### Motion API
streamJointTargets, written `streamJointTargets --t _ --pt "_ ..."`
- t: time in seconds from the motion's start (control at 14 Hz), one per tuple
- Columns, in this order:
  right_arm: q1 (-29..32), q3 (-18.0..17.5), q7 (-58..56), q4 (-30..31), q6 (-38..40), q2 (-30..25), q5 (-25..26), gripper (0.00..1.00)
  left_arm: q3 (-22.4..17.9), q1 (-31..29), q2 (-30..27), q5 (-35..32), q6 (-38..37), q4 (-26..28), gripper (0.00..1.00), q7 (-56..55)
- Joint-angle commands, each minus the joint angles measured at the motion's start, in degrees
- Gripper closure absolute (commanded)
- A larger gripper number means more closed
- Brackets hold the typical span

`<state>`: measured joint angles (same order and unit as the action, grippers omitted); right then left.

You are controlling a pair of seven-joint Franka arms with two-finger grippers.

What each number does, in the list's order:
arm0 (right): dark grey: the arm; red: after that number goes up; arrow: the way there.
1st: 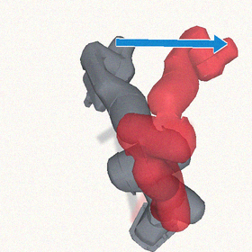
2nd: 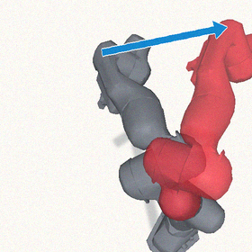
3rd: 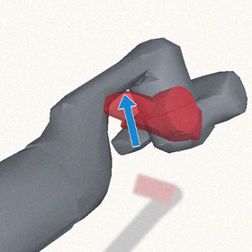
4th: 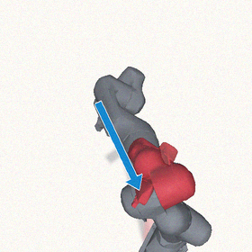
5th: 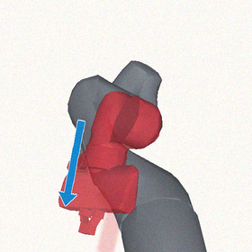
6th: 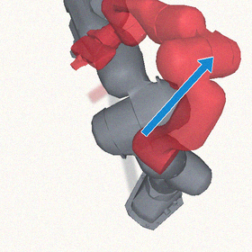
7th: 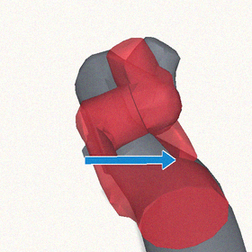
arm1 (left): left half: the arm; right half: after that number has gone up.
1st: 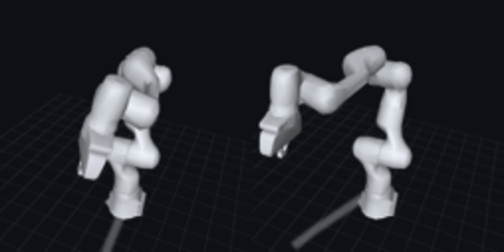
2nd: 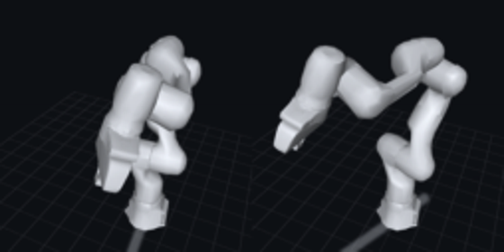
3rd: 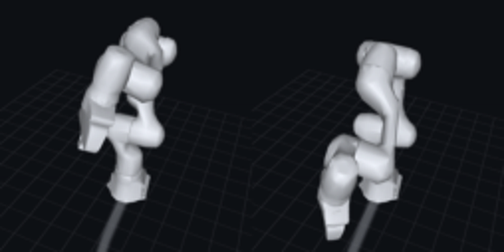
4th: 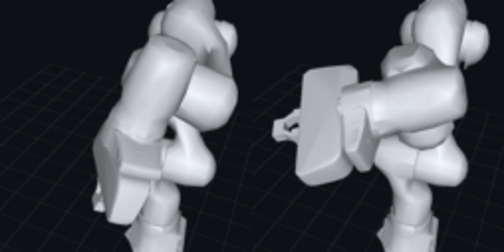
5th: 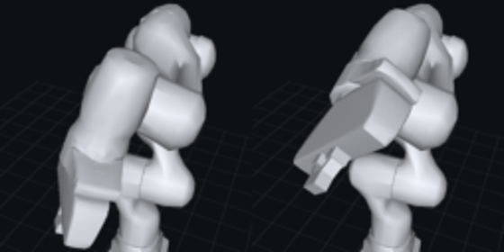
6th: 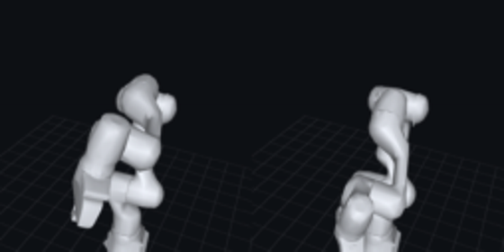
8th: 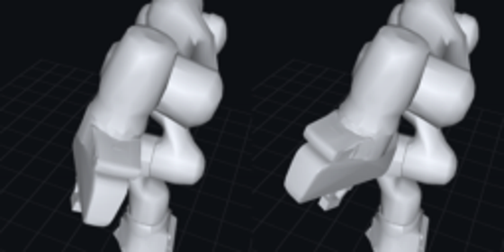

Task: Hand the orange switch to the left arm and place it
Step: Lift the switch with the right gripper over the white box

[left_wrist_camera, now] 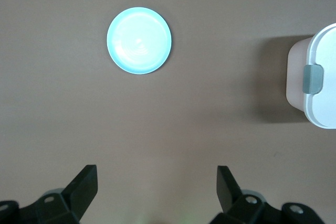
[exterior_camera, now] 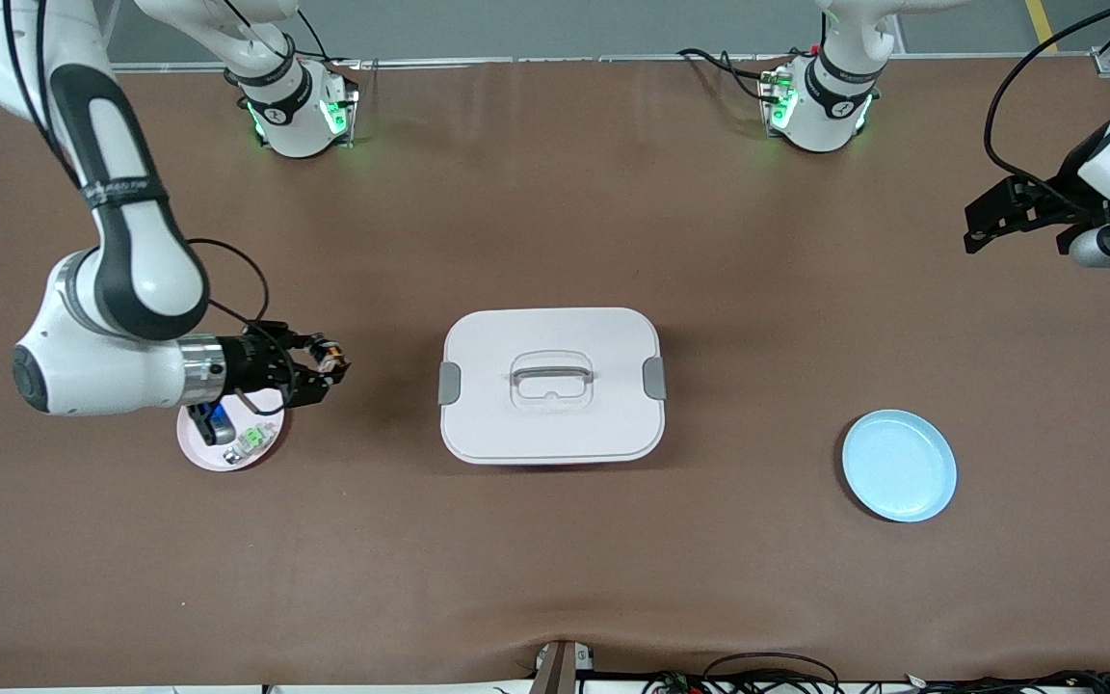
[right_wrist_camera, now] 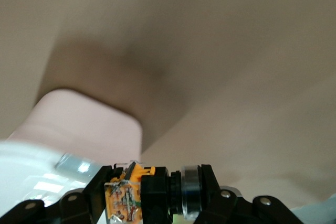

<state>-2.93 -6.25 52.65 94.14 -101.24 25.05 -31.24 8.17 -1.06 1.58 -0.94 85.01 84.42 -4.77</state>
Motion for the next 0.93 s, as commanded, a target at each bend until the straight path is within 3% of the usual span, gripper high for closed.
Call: streamJointTargets --t 0.0,0.21,0.64,0.86 --pt "-4.09 0.62 10.33 -4.65 2.36 -0.53 -2.06 1.0 0.71 -0.08 -0.44 -0.11 -0.02 0.13 0.0 -0.33" --pt "-8.22 0.62 20.7 -9.48 2.45 -0.44 -4.88 1.0 0.8 -0.61 -0.97 -0.11 -1.07 0.04 0.0 -0.25" --pt "-17.27 0.62 42.16 -18.63 0.96 -0.09 -5.76 1.0 0.88 0.27 0.26 1.03 0.07 -0.4 0.0 -0.86" --pt "-18.51 0.62 46.21 -20.31 -2.46 0.0 -9.97 1.0 0.88 0.27 1.32 9.61 0.16 -0.66 0.0 -3.13"
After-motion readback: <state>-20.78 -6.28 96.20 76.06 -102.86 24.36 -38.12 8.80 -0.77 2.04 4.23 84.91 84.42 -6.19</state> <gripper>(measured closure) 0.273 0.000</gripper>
